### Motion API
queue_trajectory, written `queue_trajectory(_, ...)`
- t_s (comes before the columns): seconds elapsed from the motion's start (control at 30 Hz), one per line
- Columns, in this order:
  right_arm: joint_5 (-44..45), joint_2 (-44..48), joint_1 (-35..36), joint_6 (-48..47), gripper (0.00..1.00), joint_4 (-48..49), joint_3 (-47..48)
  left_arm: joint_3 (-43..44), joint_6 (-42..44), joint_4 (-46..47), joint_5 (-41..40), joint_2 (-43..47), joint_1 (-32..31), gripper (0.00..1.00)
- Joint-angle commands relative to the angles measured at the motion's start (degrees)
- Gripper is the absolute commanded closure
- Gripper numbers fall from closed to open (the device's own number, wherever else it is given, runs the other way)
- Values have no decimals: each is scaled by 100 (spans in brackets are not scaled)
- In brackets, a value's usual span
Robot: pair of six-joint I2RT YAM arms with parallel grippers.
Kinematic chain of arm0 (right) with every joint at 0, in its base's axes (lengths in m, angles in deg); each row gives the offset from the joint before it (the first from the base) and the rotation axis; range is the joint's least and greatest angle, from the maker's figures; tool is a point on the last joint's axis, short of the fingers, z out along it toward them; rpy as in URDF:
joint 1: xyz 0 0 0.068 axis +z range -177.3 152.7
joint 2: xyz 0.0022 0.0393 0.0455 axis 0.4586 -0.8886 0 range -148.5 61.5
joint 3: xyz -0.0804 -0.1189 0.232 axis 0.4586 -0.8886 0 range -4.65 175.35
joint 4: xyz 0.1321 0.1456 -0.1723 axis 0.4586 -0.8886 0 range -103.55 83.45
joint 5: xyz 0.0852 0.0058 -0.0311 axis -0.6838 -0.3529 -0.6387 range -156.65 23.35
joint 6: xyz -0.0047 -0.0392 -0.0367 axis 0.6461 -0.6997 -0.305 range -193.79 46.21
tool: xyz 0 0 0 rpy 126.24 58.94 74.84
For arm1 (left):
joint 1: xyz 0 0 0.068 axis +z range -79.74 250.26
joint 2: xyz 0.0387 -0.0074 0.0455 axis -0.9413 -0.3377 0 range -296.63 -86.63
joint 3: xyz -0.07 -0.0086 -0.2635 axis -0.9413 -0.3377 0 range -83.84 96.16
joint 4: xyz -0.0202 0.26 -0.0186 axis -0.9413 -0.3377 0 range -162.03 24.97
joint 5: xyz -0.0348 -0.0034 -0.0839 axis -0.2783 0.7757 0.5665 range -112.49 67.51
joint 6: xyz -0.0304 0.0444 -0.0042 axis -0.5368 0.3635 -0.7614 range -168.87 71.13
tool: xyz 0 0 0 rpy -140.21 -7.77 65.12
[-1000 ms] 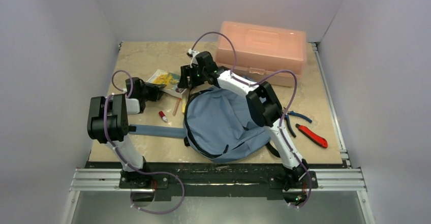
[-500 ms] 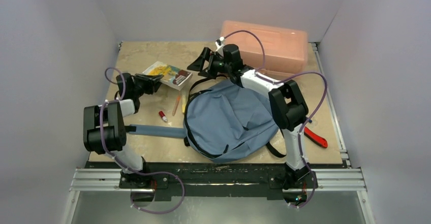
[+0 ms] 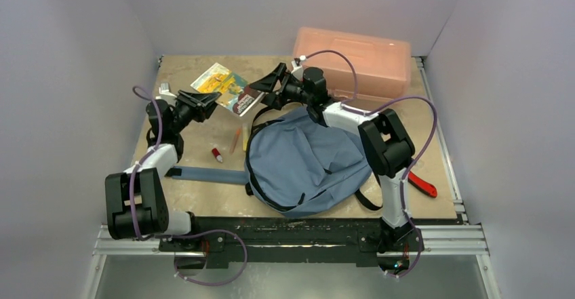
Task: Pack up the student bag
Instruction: Pick up the book from the center of the board.
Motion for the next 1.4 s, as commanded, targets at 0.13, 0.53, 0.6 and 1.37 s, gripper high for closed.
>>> queue_trajectory(0.13, -534, 555, 62, 935, 61, 1646, -794, 171, 932, -650, 850, 779, -284, 93)
queue_trajectory(0.53, -1445, 2070, -515, -164, 100, 1414, -1379, 1305, 4742, -6993, -2097, 3458, -356, 45)
queue_trajectory(0.6, -2132, 2123, -703, -780, 100, 997, -1166, 1555, 5166, -7378, -2298, 3651, -356, 44)
queue_trajectory(1.37, -3293, 4369, 108, -6753, 100, -4458, -1664, 2379, 7129, -6503, 2036, 3254, -1617, 0)
